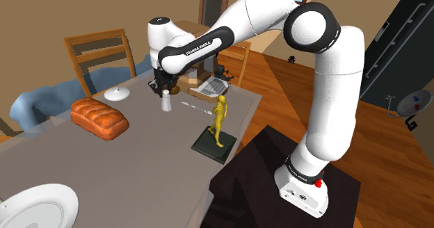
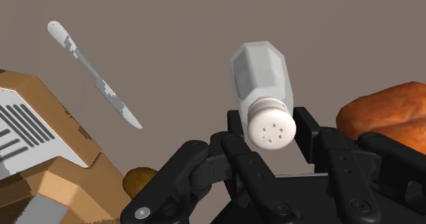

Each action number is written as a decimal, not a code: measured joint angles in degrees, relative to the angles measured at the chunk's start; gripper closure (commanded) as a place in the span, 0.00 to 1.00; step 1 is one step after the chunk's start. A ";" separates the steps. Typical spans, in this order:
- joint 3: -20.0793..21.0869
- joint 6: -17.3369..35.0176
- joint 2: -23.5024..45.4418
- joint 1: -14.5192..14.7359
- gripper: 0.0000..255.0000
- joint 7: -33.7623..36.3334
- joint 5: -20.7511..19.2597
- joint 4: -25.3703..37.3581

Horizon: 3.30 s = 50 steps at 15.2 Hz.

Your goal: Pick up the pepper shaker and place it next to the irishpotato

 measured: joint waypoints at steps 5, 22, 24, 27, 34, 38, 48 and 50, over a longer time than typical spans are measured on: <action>-1.42 0.70 0.59 -4.74 1.00 -6.81 1.19 1.02; -5.35 -4.35 12.99 -16.77 1.00 -27.30 3.97 21.11; -5.77 -5.71 15.80 -17.82 1.00 -29.57 4.17 25.50; -6.10 -4.79 17.84 -18.15 1.00 -30.19 3.97 26.67; -6.63 -0.90 20.20 -18.13 1.00 -29.63 3.26 25.10; -6.98 1.17 21.79 -18.01 1.00 -29.24 2.82 24.63; -7.92 5.88 26.12 -17.43 1.00 -28.14 1.74 24.20; -8.13 6.93 26.91 -17.35 1.00 -27.89 1.51 23.93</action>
